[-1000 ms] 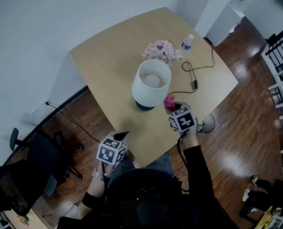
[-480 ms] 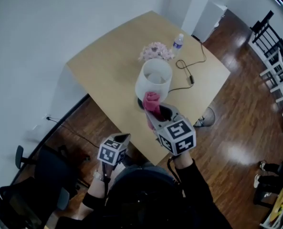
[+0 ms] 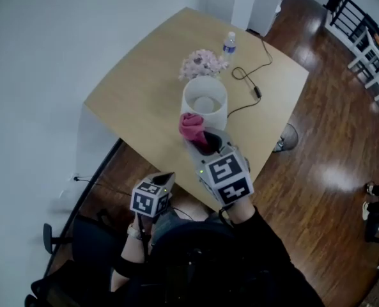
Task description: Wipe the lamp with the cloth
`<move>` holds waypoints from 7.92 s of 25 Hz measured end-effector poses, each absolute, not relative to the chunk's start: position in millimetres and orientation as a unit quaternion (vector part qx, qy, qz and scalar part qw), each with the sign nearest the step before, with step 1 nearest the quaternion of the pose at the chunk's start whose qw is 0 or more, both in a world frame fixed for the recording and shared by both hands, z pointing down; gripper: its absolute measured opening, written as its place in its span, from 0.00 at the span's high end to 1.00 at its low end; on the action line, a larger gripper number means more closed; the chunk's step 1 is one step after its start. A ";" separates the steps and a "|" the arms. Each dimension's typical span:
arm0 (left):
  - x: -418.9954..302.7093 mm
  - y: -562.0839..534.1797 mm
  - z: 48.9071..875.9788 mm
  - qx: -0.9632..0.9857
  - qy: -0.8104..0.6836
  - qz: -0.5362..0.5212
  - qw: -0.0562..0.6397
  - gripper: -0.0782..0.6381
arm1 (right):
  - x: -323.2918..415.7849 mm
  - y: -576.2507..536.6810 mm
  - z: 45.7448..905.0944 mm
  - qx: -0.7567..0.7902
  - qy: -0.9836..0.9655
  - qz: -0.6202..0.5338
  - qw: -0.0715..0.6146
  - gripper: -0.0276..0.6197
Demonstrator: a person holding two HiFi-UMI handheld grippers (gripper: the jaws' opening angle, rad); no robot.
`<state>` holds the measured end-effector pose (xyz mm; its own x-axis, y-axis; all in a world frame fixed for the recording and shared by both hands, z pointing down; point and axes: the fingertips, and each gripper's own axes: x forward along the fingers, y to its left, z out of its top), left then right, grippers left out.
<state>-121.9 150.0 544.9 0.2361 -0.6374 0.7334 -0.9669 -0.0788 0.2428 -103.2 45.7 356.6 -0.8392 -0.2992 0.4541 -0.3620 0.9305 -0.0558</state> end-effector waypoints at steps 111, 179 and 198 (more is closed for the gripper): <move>-274.9 -60.9 529.4 0.910 0.066 0.383 0.141 0.89 | -190.5 -74.0 440.1 0.728 -0.539 0.423 -0.017 0.78; -217.8 -2.6 551.1 0.879 -0.135 0.413 0.196 0.89 | -9.3 -100.0 317.7 0.561 -0.781 0.173 0.214 0.77; -199.2 32.8 567.1 0.880 -0.078 0.423 0.204 0.89 | -38.8 5.4 321.4 0.550 -0.791 0.236 0.130 0.77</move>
<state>-199.2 32.8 567.1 0.6307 0.0351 0.7752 -0.3093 -0.9048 0.2926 -38.8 5.4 321.4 -0.3619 -0.8080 0.4649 -0.9307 0.2843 -0.2303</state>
